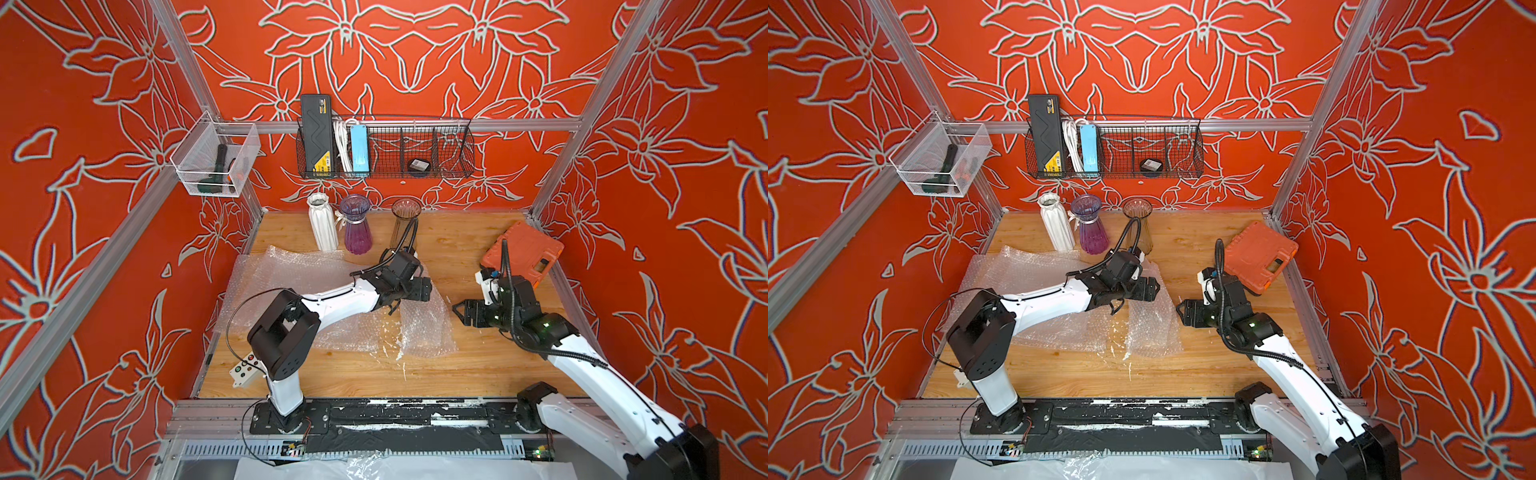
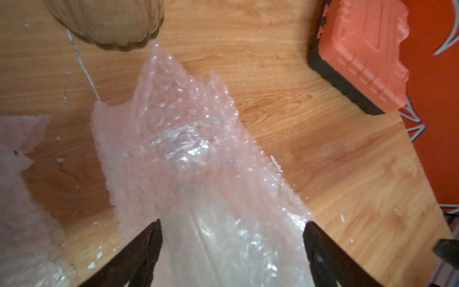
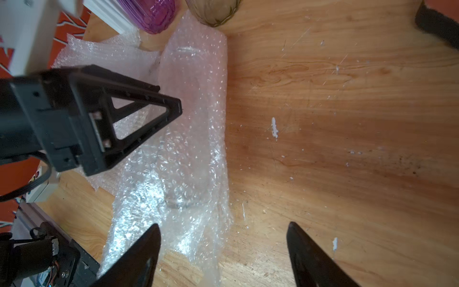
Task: Unwrap the vase from the bubble wrap
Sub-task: Unwrap the bubble wrap at the center of the board.
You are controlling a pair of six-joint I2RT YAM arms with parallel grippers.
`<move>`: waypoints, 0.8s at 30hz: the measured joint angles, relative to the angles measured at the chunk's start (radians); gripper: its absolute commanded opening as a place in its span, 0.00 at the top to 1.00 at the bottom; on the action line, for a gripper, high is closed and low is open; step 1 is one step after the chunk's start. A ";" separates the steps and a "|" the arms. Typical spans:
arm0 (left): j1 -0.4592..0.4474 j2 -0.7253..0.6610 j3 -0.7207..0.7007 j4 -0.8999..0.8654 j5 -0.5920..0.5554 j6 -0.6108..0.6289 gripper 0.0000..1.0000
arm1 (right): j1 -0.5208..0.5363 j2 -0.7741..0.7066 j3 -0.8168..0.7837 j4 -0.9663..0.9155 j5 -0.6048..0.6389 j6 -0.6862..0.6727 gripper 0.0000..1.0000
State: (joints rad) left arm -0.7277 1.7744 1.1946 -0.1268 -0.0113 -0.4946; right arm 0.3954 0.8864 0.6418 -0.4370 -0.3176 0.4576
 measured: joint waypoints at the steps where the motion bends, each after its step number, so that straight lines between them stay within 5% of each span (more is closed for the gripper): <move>1: 0.000 0.000 -0.002 0.001 -0.005 0.000 0.15 | -0.012 -0.006 -0.005 0.001 -0.009 -0.004 0.20; 15: -0.084 -0.053 -0.124 0.078 -0.047 -0.002 0.24 | -0.055 0.055 -0.048 0.023 -0.060 -0.080 0.23; 24: -0.155 -0.167 -0.251 0.095 0.037 -0.047 0.34 | -0.055 0.125 -0.052 0.066 -0.164 -0.101 0.30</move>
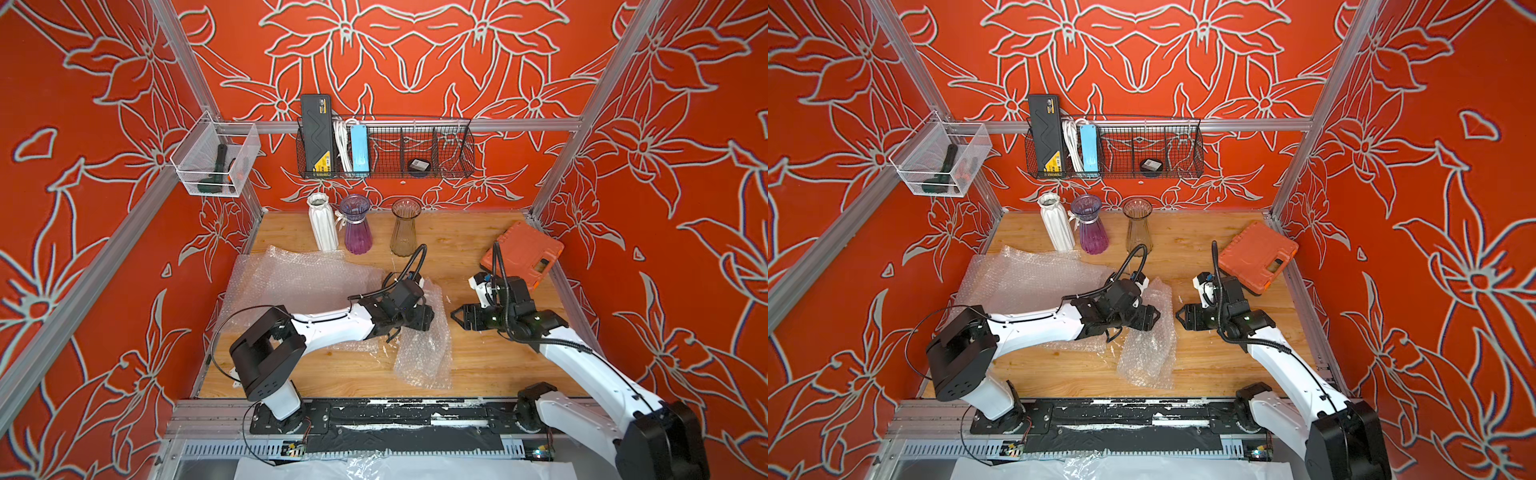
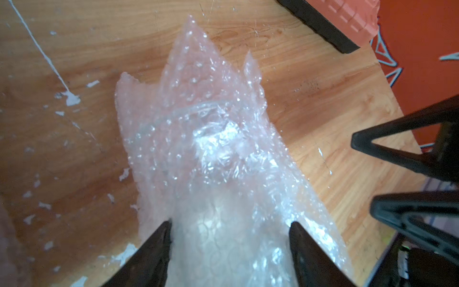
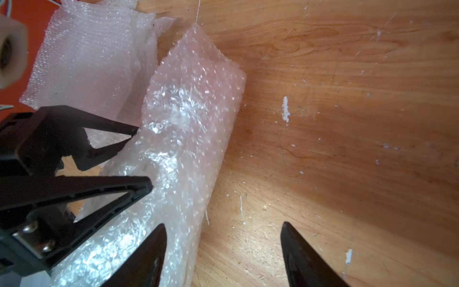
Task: Unwrap the vase from the bubble wrap
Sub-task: Unwrap the bubble wrap at the center of the board.
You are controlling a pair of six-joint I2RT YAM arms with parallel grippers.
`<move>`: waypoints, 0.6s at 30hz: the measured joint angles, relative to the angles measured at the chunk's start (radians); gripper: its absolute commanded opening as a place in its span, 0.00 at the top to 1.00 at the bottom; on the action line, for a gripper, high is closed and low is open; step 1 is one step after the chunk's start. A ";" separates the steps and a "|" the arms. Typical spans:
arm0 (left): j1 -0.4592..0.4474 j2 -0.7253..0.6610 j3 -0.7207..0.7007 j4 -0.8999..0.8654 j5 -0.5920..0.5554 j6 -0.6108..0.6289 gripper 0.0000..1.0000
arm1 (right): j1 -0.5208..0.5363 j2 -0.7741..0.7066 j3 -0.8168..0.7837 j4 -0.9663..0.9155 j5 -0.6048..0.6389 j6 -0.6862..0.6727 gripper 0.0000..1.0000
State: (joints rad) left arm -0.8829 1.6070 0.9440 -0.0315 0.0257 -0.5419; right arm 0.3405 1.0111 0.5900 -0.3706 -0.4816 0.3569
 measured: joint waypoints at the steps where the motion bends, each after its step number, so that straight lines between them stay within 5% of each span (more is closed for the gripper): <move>1: 0.000 -0.006 -0.006 0.001 0.007 -0.006 0.35 | 0.000 0.002 -0.002 0.009 -0.018 0.000 0.30; 18: 0.000 -0.017 -0.034 0.055 0.051 -0.047 0.42 | 0.015 0.071 -0.053 0.054 -0.092 0.015 0.44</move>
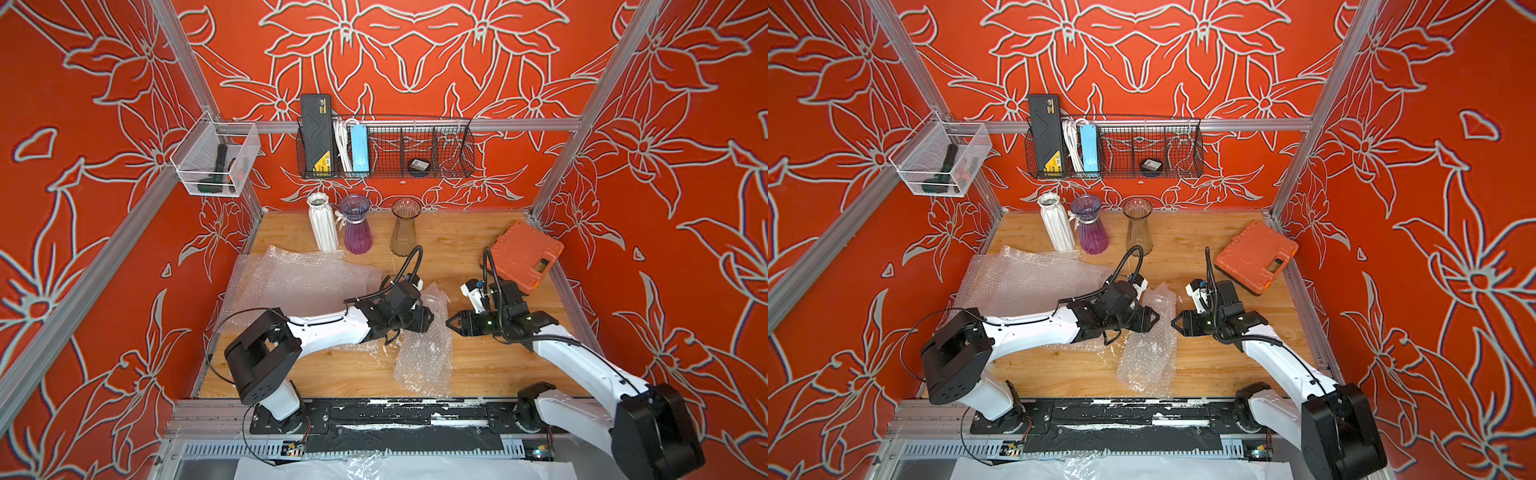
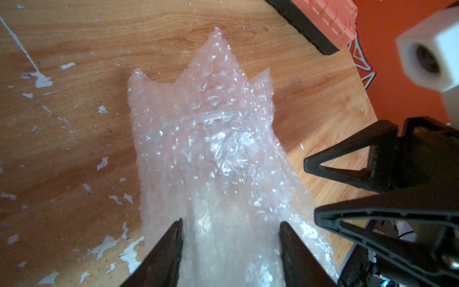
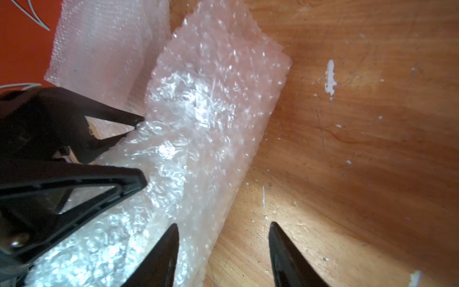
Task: Unwrap the vase from the bubble wrap
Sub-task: Unwrap the bubble wrap at the center of the board.
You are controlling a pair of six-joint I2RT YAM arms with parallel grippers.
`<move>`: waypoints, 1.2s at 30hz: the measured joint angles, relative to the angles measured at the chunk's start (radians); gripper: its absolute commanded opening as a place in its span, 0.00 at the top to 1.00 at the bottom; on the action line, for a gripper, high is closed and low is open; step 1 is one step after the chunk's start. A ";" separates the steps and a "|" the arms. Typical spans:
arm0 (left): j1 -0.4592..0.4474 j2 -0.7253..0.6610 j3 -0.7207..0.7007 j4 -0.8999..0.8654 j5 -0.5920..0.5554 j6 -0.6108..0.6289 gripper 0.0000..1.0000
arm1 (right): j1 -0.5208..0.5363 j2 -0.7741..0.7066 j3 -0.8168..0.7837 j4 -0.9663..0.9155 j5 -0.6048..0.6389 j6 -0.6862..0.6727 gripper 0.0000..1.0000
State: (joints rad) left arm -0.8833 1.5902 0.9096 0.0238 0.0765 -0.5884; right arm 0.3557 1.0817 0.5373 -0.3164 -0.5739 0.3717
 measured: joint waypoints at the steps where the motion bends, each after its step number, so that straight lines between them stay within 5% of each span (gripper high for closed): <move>1: 0.000 -0.002 -0.003 0.002 0.002 -0.001 0.42 | 0.003 0.006 0.000 0.011 0.000 0.003 0.44; 10: -0.010 -0.008 -0.005 0.000 0.016 -0.004 0.42 | 0.037 0.068 0.000 0.051 0.025 0.003 0.47; 16: -0.015 -0.013 -0.005 -0.007 0.013 -0.003 0.47 | 0.038 0.082 0.001 0.053 0.077 -0.001 0.75; 19: -0.017 -0.014 -0.005 -0.009 0.005 0.005 0.54 | 0.042 0.074 0.002 0.055 0.103 0.005 0.91; 23: -0.022 -0.017 -0.007 -0.008 -0.014 0.015 0.65 | 0.048 0.053 0.002 0.056 0.134 0.016 0.99; 30: -0.027 -0.042 -0.025 0.011 -0.039 0.032 0.97 | 0.051 0.006 -0.034 0.085 0.177 0.039 1.00; 36: -0.033 -0.064 -0.049 0.013 -0.079 0.050 1.00 | 0.051 -0.077 -0.107 0.143 0.198 0.108 1.00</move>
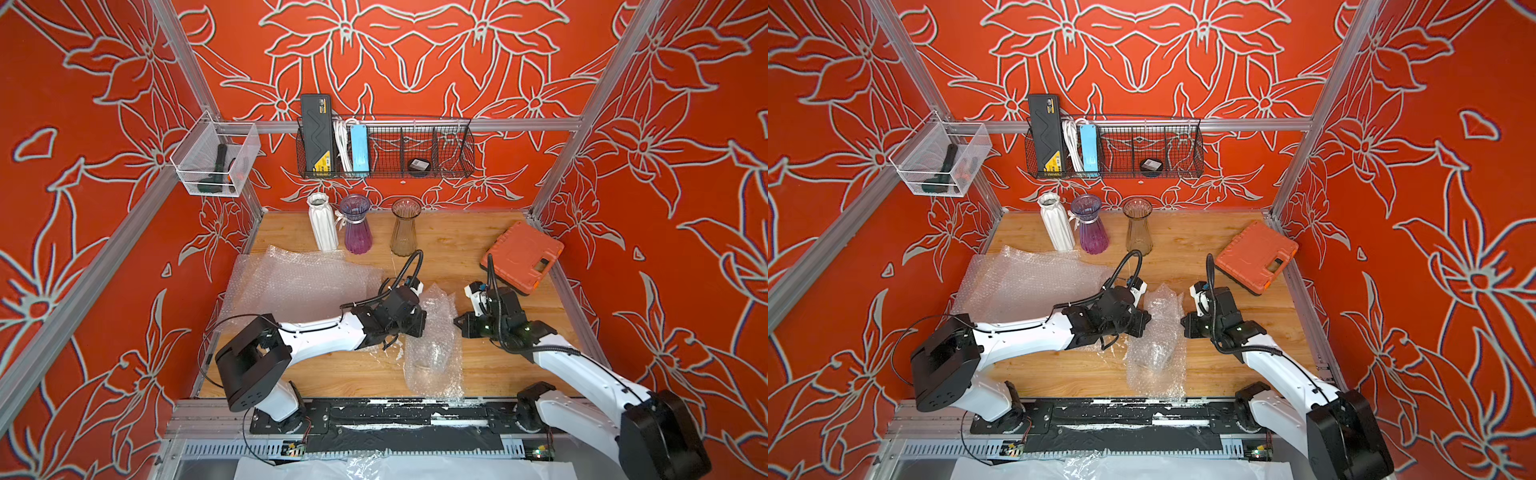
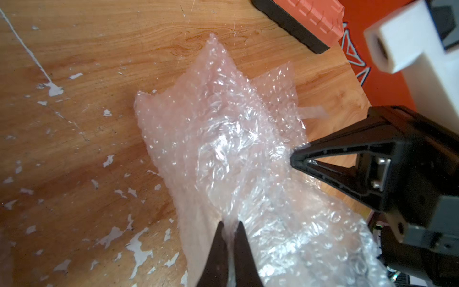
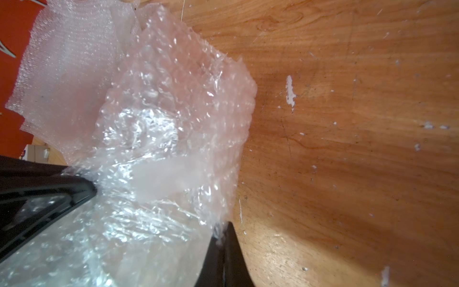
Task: Unwrap the vase from the bubble wrap
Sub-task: Unwrap the bubble wrap at the center of the board.
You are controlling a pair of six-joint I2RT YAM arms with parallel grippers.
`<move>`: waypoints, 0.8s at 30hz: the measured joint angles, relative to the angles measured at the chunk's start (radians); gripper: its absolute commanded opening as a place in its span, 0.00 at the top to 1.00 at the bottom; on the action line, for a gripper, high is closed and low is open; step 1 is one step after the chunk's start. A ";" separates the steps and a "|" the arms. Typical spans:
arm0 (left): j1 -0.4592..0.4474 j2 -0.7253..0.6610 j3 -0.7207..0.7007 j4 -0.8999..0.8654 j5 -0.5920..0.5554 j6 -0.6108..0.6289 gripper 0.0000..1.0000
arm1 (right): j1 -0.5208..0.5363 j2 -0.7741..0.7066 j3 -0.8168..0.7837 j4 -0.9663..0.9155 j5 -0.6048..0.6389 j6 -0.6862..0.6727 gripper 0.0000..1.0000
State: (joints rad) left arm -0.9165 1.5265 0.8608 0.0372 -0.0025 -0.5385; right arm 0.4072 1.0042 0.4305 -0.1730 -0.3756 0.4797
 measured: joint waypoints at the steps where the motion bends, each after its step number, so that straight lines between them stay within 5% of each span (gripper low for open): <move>1: -0.001 -0.002 -0.003 0.000 -0.003 0.002 1.00 | 0.000 -0.003 -0.005 0.006 0.000 0.008 1.00; 6: -0.002 -0.024 -0.021 -0.018 -0.029 0.011 1.00 | -0.001 -0.019 -0.018 0.021 0.021 0.038 0.78; 10: 0.015 -0.058 -0.047 -0.077 -0.044 0.014 0.83 | -0.014 -0.048 -0.019 -0.015 0.087 0.039 0.60; 17: 0.035 -0.122 0.002 -0.237 -0.076 0.050 0.37 | -0.014 -0.146 0.001 -0.134 0.144 0.003 0.46; 24: -0.051 -0.198 0.113 -0.344 -0.127 0.062 0.30 | -0.014 -0.234 0.048 -0.231 0.170 -0.032 0.27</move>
State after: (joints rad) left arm -0.9676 1.3285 0.9737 -0.3069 -0.1295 -0.4767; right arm 0.3927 0.7700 0.4782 -0.4038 -0.2058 0.4473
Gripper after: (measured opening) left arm 0.699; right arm 0.675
